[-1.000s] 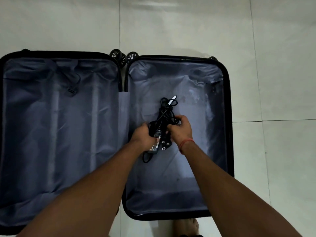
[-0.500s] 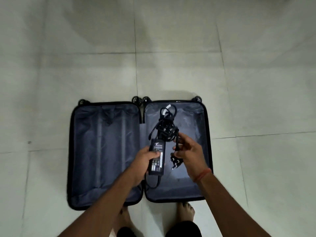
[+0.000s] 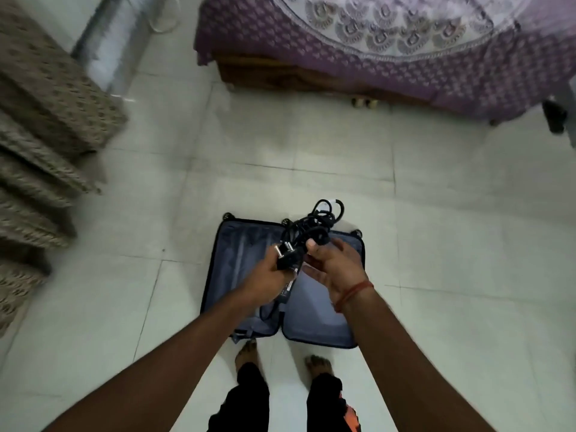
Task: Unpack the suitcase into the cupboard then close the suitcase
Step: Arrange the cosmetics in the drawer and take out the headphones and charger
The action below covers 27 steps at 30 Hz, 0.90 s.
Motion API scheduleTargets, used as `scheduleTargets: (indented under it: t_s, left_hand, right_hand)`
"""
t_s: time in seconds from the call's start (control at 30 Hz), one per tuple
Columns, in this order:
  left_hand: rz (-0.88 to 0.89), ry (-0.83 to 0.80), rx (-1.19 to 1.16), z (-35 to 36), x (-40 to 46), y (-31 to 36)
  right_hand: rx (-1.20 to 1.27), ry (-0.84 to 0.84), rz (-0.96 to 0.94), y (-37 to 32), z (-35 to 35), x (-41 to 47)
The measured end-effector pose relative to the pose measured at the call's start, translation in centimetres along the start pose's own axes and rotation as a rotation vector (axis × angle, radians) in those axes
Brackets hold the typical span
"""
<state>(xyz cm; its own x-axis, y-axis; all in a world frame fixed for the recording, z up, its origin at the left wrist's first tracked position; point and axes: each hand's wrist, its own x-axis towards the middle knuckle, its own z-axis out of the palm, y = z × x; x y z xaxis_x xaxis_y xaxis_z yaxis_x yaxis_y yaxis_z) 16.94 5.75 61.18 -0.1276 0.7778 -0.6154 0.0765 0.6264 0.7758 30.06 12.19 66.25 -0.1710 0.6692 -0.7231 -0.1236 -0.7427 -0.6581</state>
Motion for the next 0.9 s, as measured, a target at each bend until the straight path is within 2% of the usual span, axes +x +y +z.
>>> scheduleTargets:
  t_s: [0.1, 0.17, 0.3, 0.37, 0.43, 0.53, 0.6, 0.67, 0.77, 0.83, 0.9]
  left_hand:
    - [0.032, 0.069, -0.064, -0.6, -4.6, 2.7]
    - [0.049, 0.091, -0.105, -0.5, -7.1, 3.8]
    - [0.005, 0.233, -0.200, 0.0, -12.4, 4.3]
    - [0.026, 0.300, -0.209, 0.5, -14.9, 4.1]
    - [0.053, 0.344, -0.219, 1.0, -17.4, 3.9]
    - [0.052, 0.420, -0.284, 1.5, -20.8, 3.7]
    - [0.043, 0.522, -0.266, 1.4, -23.2, 3.4]
    - [0.035, 0.612, -0.171, 1.0, -25.4, 2.7]
    - [-0.016, 0.720, 0.088, 0.2, -29.5, 1.2]
    - [-0.051, 0.807, 0.340, -0.2, -31.8, 0.3]
    - [-0.059, 0.926, 0.532, -0.3, -34.9, -1.2]
  right_hand:
    - [-0.271, 0.013, -0.268, -1.5, 1.1, -3.9]
    - [-0.473, -0.071, -0.441, -1.6, 1.0, -5.7]
    - [-0.995, -0.361, -0.754, -2.6, -0.8, -8.8]
    - [-1.250, -0.342, -1.026, -4.0, -1.4, -9.8]
    - [-1.358, -0.337, -1.361, -5.4, -1.0, -11.0]
    - [-1.334, -0.599, -1.663, -6.3, 0.6, -12.7]
    - [-1.267, -0.782, -1.687, -5.8, 2.0, -13.9]
    - [-1.212, -0.869, -1.559, -4.9, 3.6, -14.7]
    - [-1.232, -0.925, -1.423, -2.3, 6.8, -16.7]
    - [-1.297, -0.987, -1.324, -0.6, 9.1, -18.6]
    - [-1.368, -1.076, -1.118, 1.5, 11.3, -21.4]
